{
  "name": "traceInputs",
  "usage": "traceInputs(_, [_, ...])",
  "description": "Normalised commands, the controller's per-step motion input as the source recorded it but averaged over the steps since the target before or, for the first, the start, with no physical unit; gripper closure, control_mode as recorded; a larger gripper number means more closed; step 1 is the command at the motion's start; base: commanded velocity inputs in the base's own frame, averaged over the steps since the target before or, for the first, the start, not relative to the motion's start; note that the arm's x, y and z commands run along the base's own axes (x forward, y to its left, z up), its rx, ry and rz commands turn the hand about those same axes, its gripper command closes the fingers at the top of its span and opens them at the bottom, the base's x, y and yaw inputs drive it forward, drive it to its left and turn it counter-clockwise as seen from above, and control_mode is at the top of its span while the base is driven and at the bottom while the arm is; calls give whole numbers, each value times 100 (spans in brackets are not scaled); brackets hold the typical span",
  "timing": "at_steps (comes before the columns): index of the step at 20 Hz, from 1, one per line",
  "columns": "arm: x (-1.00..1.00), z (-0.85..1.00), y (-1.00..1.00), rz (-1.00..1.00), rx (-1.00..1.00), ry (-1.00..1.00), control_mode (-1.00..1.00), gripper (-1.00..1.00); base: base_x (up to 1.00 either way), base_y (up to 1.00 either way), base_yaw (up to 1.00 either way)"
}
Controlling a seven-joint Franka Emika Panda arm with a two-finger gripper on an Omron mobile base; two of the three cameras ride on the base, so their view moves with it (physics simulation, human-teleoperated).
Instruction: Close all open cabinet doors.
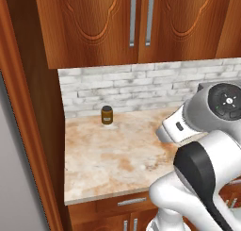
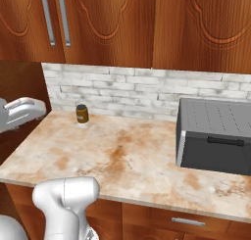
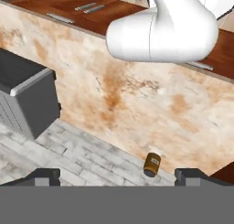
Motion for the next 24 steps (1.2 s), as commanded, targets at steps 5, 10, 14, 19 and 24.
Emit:
traceInputs(5, [-21,-7,-36,-9,19,3,-100,-100,0,0,0])
traceInputs(10, [0,0,0,0,0,0,-100,-100,0,0,0])
traceInputs(14, [0,-2,0,0,0,0,-100,-100,0,0,0])
traceInputs(19, [0,-2,0,0,1,0,-100,-100,0,0,0])
traceInputs(24, [0,0,0,0,0,0,-100,-100,0,0,0])
